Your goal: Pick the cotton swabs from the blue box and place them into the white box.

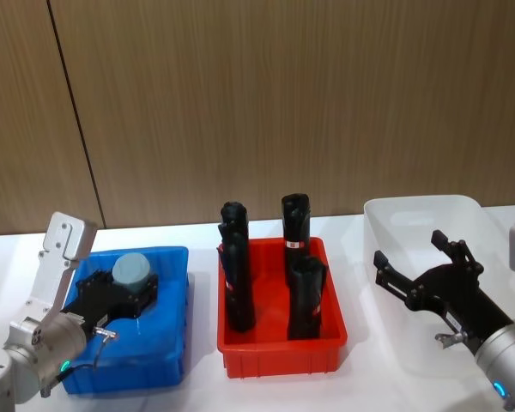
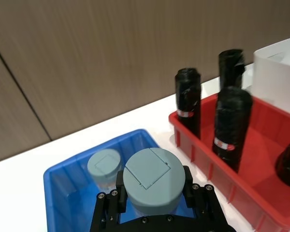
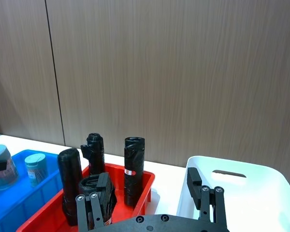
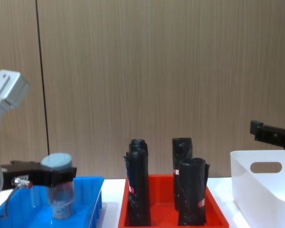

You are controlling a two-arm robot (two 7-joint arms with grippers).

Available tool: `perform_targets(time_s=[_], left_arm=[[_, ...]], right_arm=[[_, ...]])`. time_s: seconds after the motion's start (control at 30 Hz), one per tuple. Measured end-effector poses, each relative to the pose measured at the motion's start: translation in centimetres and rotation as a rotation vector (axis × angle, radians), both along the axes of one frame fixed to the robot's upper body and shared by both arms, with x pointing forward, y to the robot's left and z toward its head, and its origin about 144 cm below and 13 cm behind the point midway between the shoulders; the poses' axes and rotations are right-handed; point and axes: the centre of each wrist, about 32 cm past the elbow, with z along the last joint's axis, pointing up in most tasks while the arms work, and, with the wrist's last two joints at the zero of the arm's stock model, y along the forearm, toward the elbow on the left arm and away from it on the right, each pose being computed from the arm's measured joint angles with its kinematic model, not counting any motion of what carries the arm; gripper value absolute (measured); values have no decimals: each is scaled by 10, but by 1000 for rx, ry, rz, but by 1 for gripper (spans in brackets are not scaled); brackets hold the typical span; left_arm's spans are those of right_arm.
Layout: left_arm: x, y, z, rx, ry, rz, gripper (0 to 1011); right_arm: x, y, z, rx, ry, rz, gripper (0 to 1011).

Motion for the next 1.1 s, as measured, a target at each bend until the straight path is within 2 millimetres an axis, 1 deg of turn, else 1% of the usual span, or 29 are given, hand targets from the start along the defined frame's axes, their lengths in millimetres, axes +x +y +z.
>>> perform_targets(time_s=[0.27, 0.6, 1.1], left_arm=[[-4, 5, 15, 1, -55, -110, 659], [-5, 12, 28, -26, -100, -257, 659], [1, 24, 38, -116, -150, -489, 659]], right_arm=[[0, 0, 0, 0, 0, 0, 1002], [0, 0, 0, 0, 0, 0, 1001], [0, 0, 0, 0, 0, 0, 1002]])
